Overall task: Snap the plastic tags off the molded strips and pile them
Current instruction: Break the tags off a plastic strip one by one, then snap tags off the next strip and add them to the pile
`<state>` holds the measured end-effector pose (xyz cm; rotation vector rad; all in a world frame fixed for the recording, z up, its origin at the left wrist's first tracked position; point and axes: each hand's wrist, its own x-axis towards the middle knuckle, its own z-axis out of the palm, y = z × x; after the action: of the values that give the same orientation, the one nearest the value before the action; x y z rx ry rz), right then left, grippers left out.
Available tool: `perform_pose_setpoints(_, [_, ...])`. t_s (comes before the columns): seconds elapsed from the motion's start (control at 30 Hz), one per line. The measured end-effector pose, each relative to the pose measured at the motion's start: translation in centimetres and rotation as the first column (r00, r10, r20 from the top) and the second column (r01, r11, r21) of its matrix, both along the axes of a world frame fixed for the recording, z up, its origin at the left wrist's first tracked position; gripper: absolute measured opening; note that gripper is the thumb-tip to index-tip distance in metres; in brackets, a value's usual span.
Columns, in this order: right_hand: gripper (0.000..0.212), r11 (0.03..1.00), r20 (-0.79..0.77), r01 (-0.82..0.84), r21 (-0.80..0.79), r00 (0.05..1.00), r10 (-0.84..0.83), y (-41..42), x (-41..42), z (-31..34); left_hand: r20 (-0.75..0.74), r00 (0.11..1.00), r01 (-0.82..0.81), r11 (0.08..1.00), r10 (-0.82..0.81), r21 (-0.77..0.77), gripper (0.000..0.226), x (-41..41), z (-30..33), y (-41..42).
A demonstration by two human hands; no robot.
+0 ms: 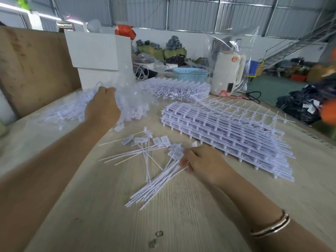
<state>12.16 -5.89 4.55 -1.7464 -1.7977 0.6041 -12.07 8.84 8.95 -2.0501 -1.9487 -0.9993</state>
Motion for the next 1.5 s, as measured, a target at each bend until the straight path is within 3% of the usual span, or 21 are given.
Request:
perform_pose_setpoints(0.1, [0.043, 1.0, 0.074, -0.019, -0.006, 0.997, 0.02, -0.4, -0.3, 0.1, -0.29, 0.943, -0.251, 0.923, 0.164, -0.293, 0.04, -1.6, -2.5, 1.5])
perform_pose_setpoints(0.17, [0.04, 0.999, 0.11, -0.034, -0.017, 0.993, 0.035, -0.4, -0.5, 0.1, -0.432, 0.889, -0.317, 0.883, 0.151, -0.345, 0.035, -1.9, -4.7, 1.8])
perform_pose_setpoints(0.23, [0.038, 0.999, 0.122, -0.036, -0.028, 0.992, 0.039, -0.4, -0.5, 0.1, -0.402, 0.906, -0.273, 0.909, 0.133, -0.314, 0.032, -2.3, -6.6, 1.9])
perform_pose_setpoints(0.3, [0.038, 0.999, 0.117, -0.025, -0.027, 0.993, 0.028, -0.4, -0.4, 0.2, -0.28, 0.953, -0.214, 0.912, 0.116, -0.351, 0.034, -2.9, -7.0, 2.2])
perform_pose_setpoints(0.4, [0.039, 1.0, 0.102, 0.003, 0.009, 0.995, -0.004, -0.4, -0.1, 0.1, -0.238, 0.96, -0.23, 0.901, 0.148, -0.368, 0.038, -3.3, -5.3, 2.3])
perform_pose_setpoints(0.5, [0.039, 1.0, 0.088, 0.01, 0.016, 0.996, -0.012, -0.4, -0.1, 0.2, -0.211, 0.968, -0.151, 0.987, 0.136, -0.054, 0.037, -2.4, -2.4, 0.0])
perform_pose_setpoints(0.57, [0.037, 0.999, 0.134, -0.037, -0.009, 0.99, 0.038, -0.5, -0.1, 0.3, -0.242, 0.97, 0.055, 0.985, -0.013, 0.167, 0.028, -0.7, -1.3, -3.2])
perform_pose_setpoints(0.6, [0.035, 0.997, 0.168, -0.07, -0.019, 0.983, 0.072, -0.6, -0.2, 0.4, -0.253, 0.96, 0.165, 0.973, -0.121, 0.16, 0.023, 0.3, -1.1, -5.2])
perform_pose_setpoints(0.67, [0.034, 0.996, 0.146, -0.082, -0.021, 0.986, 0.084, -0.6, -0.2, 0.3, -0.235, 0.927, 0.289, 0.956, -0.293, -0.053, 0.049, 2.8, -1.4, -9.7])
perform_pose_setpoints(0.7, [0.034, 0.997, 0.129, -0.07, -0.016, 0.989, 0.072, -0.5, -0.1, 0.3, -0.252, 0.907, 0.307, 0.939, -0.338, -0.154, 0.063, 4.0, -2.0, -11.7])
perform_pose_setpoints(0.8, [0.038, 1.0, 0.09, -0.005, 0.021, 0.996, 0.003, -0.3, 0.1, 0.2, -0.453, 0.787, 0.353, 0.908, -0.419, -0.227, 0.079, 6.8, -4.8, -15.0])
perform_pose_setpoints(0.87, [0.042, 0.997, 0.004, 0.06, 0.043, 0.998, -0.06, -0.3, 0.3, 0.3, -0.515, 0.772, 0.242, 0.922, -0.372, -0.303, 0.085, 7.9, -5.8, -15.2])
perform_pose_setpoints(0.93, [0.044, 0.994, -0.024, 0.098, 0.051, 0.995, -0.097, -0.3, 0.6, 0.3, -0.433, 0.851, 0.154, 0.929, -0.298, -0.338, 0.078, 8.2, -5.7, -14.2])
perform_pose_setpoints(1.0, [0.042, 0.995, 0.005, 0.1, 0.029, 0.995, -0.1, -0.2, 0.6, 0.1, -0.431, 0.867, 0.109, 0.939, -0.25, -0.325, 0.073, 8.1, -5.2, -13.2])
perform_pose_setpoints(1.13, [0.042, 0.999, 0.067, 0.051, 0.019, 0.996, -0.052, 0.0, -0.2, -0.4, -0.594, 0.76, 0.057, 0.938, -0.263, -0.342, 0.079, 9.0, -5.2, -13.2])
perform_pose_setpoints(1.27, [0.041, 0.993, -0.035, 0.087, 0.079, 0.996, -0.084, -0.1, 0.4, -0.2, -0.702, 0.639, 0.041, 0.925, -0.314, -0.377, 0.039, 10.9, -5.4, -13.8])
perform_pose_setpoints(1.33, [0.043, 0.983, -0.137, 0.136, 0.125, 0.983, -0.118, -0.1, 1.0, 0.0, -0.731, 0.594, 0.043, 0.92, -0.336, -0.389, 0.032, 11.0, -5.4, -14.2])
perform_pose_setpoints(1.4, [0.043, 0.965, -0.218, 0.174, 0.196, 0.967, -0.131, 0.0, 1.5, 0.2, -0.663, 0.662, 0.083, 0.913, -0.35, -0.399, 0.031, 10.5, -5.5, -14.7])
perform_pose_setpoints(1.5, [0.043, 0.929, -0.282, 0.225, 0.294, 0.949, -0.141, 0.2, 1.9, 0.6, -0.433, 0.808, 0.269, 0.904, -0.399, -0.332, 0.025, 8.6, -4.6, -14.9])
